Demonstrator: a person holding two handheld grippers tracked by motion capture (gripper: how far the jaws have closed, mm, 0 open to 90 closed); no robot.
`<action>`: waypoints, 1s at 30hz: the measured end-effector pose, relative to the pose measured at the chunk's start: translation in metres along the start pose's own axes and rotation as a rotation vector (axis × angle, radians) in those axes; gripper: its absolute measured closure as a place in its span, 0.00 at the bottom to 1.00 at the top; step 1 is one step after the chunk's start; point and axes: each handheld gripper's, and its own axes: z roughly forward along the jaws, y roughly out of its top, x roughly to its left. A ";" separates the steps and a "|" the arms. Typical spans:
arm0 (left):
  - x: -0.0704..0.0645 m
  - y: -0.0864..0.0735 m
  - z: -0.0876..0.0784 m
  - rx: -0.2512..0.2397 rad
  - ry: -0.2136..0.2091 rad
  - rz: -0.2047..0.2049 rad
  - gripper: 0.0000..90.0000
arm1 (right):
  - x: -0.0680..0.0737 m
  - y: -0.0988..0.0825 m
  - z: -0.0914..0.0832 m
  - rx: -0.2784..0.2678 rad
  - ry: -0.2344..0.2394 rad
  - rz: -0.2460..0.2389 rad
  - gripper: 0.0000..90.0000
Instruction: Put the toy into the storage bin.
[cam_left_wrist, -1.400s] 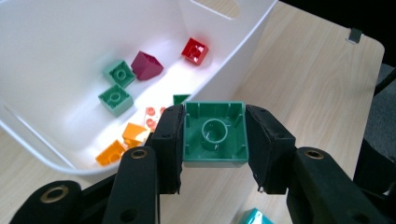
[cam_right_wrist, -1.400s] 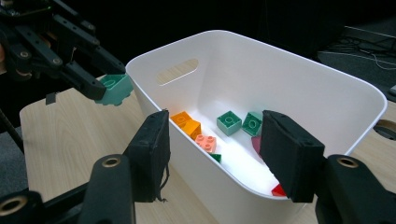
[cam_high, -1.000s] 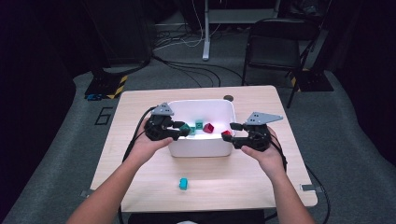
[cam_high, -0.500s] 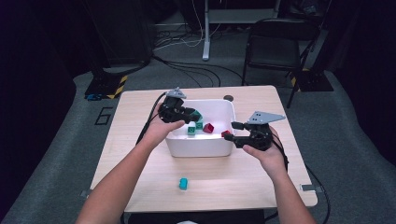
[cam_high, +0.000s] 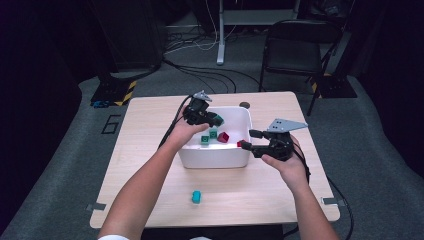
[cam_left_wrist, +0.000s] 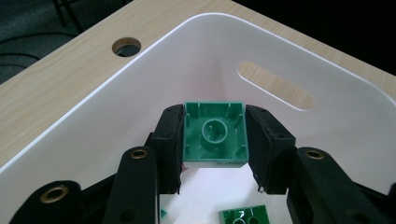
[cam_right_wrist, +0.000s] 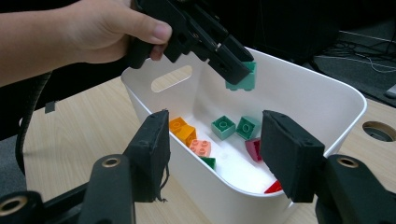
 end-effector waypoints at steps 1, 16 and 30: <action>0.000 0.000 0.003 0.004 0.001 -0.001 0.65 | 0.000 0.000 0.000 0.000 -0.001 -0.001 0.47; 0.001 0.000 -0.005 0.015 0.053 -0.001 0.54 | 0.001 -0.001 0.002 0.005 0.002 -0.004 0.47; -0.032 -0.016 -0.067 -0.068 0.041 0.054 0.52 | 0.001 -0.001 0.002 0.008 -0.006 -0.001 0.47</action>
